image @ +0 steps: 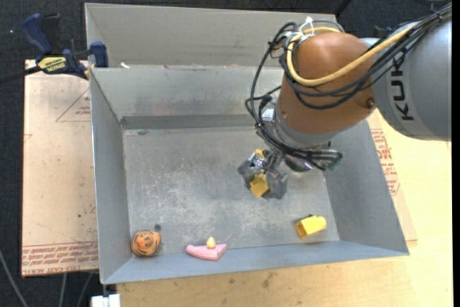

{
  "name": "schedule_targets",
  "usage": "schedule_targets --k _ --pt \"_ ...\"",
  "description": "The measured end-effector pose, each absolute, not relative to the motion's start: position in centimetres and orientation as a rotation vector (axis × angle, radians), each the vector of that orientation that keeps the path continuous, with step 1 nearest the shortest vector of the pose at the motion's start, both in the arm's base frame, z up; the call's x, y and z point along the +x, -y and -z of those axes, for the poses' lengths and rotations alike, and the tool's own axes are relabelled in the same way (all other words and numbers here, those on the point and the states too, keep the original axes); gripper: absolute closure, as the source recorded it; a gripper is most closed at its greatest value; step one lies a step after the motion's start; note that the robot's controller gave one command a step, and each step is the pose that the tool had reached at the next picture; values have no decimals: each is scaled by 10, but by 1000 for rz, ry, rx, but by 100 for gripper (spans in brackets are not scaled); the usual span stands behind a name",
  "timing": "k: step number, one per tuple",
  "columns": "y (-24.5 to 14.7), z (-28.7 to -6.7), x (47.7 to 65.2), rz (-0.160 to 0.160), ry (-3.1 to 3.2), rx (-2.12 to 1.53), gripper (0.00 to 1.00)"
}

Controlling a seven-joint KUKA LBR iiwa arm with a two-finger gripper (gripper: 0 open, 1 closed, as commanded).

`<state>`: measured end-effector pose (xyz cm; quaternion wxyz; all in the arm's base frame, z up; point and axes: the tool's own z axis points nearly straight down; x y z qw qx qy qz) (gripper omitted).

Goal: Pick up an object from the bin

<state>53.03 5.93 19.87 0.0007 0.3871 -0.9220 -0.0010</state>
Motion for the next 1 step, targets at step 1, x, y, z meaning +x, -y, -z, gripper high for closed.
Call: schedule_targets --k 1 --pt "-66 -249 554 2 2909 1191 100"
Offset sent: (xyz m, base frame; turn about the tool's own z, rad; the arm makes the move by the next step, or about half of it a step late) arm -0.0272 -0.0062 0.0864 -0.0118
